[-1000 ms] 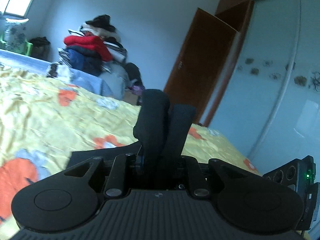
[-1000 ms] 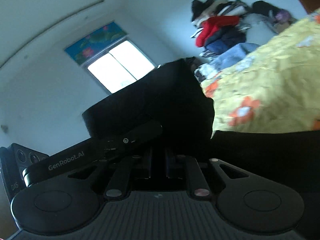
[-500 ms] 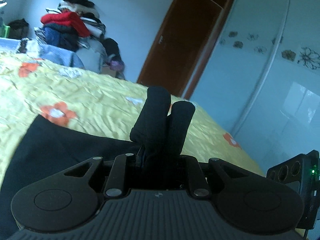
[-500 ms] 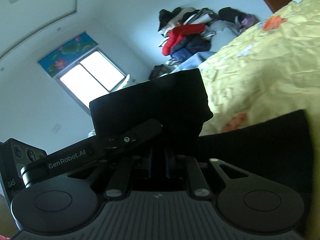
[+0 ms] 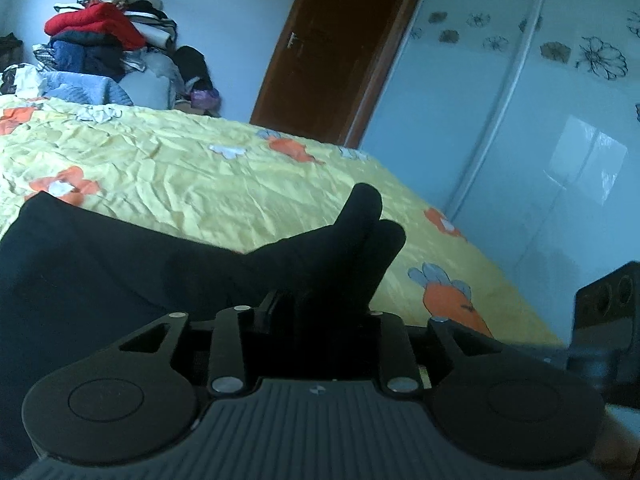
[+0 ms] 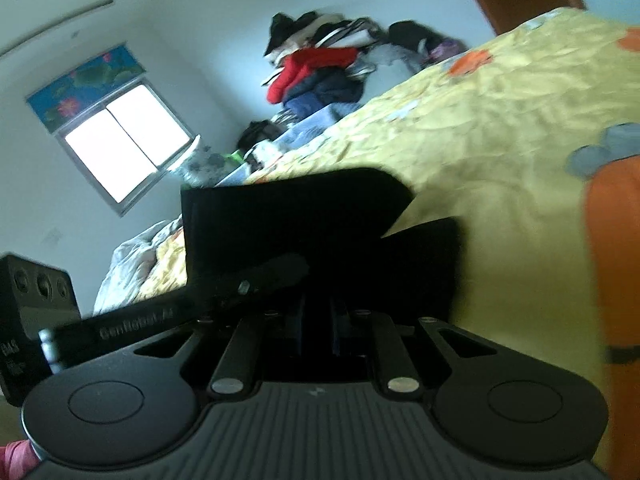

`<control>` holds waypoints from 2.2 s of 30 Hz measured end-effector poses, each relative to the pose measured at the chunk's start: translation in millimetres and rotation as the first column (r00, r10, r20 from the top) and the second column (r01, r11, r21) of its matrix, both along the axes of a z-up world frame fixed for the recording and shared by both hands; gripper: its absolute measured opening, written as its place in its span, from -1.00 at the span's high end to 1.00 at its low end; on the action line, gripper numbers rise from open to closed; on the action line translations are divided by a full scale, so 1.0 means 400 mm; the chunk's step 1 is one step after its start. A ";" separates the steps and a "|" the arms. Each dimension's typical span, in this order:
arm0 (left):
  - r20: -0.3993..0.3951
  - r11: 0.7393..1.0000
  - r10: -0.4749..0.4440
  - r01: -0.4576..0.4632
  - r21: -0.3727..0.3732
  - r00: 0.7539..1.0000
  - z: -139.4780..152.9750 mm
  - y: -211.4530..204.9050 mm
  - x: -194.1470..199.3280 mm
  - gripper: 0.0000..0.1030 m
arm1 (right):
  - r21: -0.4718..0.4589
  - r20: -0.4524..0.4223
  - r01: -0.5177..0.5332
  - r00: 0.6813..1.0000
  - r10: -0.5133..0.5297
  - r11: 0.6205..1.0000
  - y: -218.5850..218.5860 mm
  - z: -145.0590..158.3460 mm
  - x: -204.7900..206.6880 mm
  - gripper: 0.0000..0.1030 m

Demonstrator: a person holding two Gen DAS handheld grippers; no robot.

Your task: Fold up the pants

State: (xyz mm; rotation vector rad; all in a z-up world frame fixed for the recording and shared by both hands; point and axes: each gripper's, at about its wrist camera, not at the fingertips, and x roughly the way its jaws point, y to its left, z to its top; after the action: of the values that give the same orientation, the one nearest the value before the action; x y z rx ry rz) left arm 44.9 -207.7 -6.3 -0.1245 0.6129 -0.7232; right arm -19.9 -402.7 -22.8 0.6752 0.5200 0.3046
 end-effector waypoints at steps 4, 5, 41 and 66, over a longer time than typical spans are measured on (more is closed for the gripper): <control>-0.067 0.984 -0.150 0.142 -0.108 0.986 0.007 0.003 -0.008 -0.52 | -0.067 -0.024 0.128 0.991 -0.130 0.990 -0.072 0.002 -0.060 0.59; -0.060 0.977 -0.183 0.175 -0.121 0.981 0.010 -0.001 -0.018 -0.56 | -0.072 -0.032 0.165 0.985 -0.167 0.984 -0.090 -0.001 -0.073 0.58; 0.077 0.940 0.201 -0.214 0.267 0.977 -0.026 0.245 0.066 -0.82 | 0.051 -0.028 0.045 0.999 -0.044 0.998 -0.040 -0.019 0.052 0.84; 0.217 0.887 0.207 -0.277 0.369 0.954 -0.075 0.227 0.045 -1.00 | -0.183 -0.042 -0.021 0.999 0.013 0.983 0.103 0.016 0.177 0.92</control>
State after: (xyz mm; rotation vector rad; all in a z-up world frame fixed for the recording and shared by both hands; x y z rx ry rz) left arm 62.9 -117.0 -36.3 0.2330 0.5541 -0.3495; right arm 50.8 -361.6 -16.5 0.4994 0.5851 0.2561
